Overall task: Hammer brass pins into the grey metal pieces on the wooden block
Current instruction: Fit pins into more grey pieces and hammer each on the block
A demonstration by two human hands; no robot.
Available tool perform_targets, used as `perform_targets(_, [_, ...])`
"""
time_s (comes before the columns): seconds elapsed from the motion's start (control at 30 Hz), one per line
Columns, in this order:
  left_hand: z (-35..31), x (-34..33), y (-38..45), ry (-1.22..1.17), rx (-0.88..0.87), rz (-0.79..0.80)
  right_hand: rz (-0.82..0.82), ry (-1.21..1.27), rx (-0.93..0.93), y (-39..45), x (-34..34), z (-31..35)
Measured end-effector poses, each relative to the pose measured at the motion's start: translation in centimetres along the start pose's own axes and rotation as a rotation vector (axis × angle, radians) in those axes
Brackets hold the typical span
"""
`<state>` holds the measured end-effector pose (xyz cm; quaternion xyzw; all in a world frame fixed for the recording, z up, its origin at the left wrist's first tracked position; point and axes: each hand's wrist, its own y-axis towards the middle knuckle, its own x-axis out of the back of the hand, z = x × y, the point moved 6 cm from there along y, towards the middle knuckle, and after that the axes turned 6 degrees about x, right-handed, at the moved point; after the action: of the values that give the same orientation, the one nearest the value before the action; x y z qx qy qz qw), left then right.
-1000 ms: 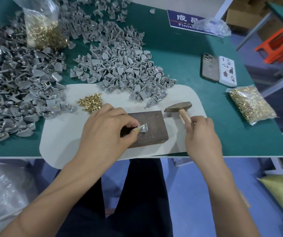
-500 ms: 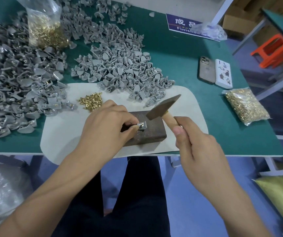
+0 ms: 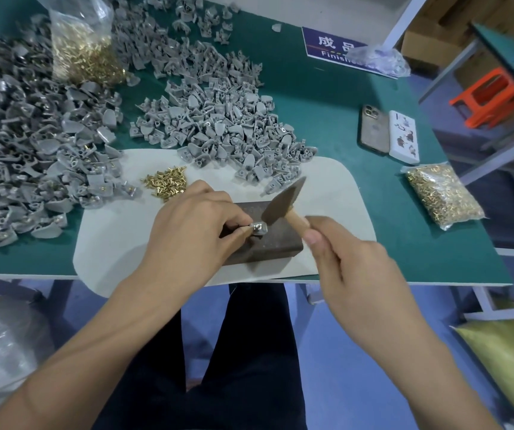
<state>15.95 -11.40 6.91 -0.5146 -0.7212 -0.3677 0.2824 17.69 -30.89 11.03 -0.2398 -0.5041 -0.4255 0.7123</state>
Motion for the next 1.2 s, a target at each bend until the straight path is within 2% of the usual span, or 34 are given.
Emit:
perform_targets(0.07, [0.1,0.0,0.0,0.004,0.006,0.002,-0.126,0.087,-0.01,-0.2,0.8,-0.1])
perform_targets(0.1, [0.1,0.0,0.1,0.005,0.007,0.0,-0.124,0.093,-0.007,-0.1,0.5,0.2])
perform_targets(0.2, [0.2,0.1,0.2,0.003,0.006,0.005,0.046,0.038,-0.027,-0.2,-1.4,0.0])
perform_targets(0.23, [0.1,0.1,0.2,0.005,0.006,0.006,0.038,0.04,-0.032,-0.3,-1.3,-0.4])
perform_targets(0.37, [0.3,0.1,0.2,-0.002,0.03,0.008,-0.19,0.196,-0.033,-0.6,0.2,-0.4])
perform_targets(0.4, [0.3,0.1,0.1,-0.003,0.032,0.008,-0.184,0.199,-0.028,-0.7,-0.1,0.0])
perform_targets(0.5, [0.2,0.1,0.2,0.005,0.009,0.013,0.007,0.127,-0.061,-0.8,-2.1,-0.6])
perform_targets(0.53, [0.2,0.1,0.2,0.007,0.003,0.013,0.014,0.132,-0.064,-0.8,-2.1,-1.2])
perform_targets(0.67, [0.3,0.0,0.1,0.0,0.014,0.014,-0.17,0.192,-0.155,-0.2,-1.2,-4.0])
perform_targets(0.83, [0.1,0.0,0.0,-0.032,0.021,0.012,-0.245,-0.074,-0.338,0.6,-2.5,-7.8])
perform_targets(0.97, [0.2,-0.1,-0.1,-0.026,0.024,0.011,-0.174,-0.191,-0.388,0.9,-3.9,-7.9])
perform_targets(1.03, [0.3,-0.2,-0.3,-0.051,0.033,-0.002,-0.217,-0.25,-0.345,1.1,-4.0,-6.8])
perform_targets(1.13, [0.5,-0.3,-0.8,-0.111,0.06,-0.047,-0.344,-0.032,-0.191,2.0,-3.8,-3.7])
perform_targets(1.2, [0.8,-0.2,-1.3,-0.121,0.088,-0.103,-0.31,0.061,-0.059,2.8,-4.4,-0.6])
